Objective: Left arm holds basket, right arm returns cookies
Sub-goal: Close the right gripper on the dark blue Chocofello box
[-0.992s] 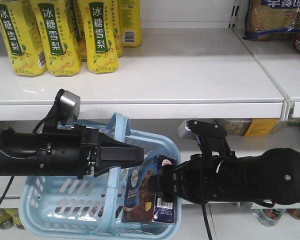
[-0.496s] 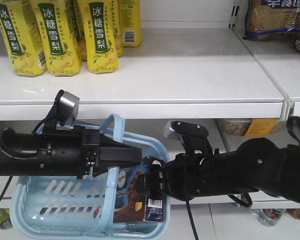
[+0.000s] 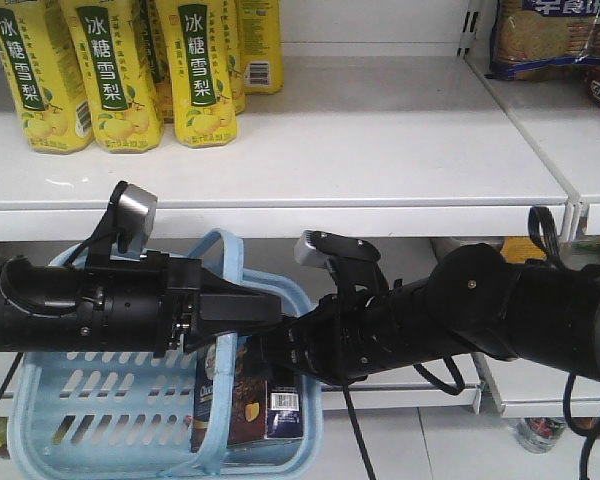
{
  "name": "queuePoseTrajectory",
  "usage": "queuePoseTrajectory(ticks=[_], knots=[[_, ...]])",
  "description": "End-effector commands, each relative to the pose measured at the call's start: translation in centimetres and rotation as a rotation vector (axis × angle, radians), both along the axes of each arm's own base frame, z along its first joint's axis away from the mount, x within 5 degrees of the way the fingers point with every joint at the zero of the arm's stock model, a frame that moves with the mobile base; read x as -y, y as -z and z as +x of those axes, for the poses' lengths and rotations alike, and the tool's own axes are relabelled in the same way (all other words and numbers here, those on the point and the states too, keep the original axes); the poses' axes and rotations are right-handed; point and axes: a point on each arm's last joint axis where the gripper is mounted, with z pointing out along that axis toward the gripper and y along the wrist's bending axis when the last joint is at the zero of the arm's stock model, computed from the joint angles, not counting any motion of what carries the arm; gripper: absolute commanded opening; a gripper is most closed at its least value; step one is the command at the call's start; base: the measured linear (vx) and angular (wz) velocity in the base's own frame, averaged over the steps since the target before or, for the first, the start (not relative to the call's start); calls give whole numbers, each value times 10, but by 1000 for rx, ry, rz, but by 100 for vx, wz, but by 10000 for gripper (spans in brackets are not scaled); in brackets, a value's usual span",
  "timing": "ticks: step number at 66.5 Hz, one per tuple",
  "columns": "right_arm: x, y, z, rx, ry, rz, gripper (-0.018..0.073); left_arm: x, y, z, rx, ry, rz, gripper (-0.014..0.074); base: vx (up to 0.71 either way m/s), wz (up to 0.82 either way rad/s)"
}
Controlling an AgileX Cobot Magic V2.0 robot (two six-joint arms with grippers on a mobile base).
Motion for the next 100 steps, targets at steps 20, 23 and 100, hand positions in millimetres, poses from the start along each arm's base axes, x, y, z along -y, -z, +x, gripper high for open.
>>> queuePoseTrajectory(ticks=[20,23,100], knots=[[-8,-16,-6,-7,-96,72,498,3,-34,-4,46,29,-195,-6,0,0],[-9,-12,-7,-29,-112,68,498,3,-34,-4,46,29,-195,-6,0,0],[-17,19,5,-40,-125,55,113,3,-34,-4,46,29,-195,-6,0,0]])
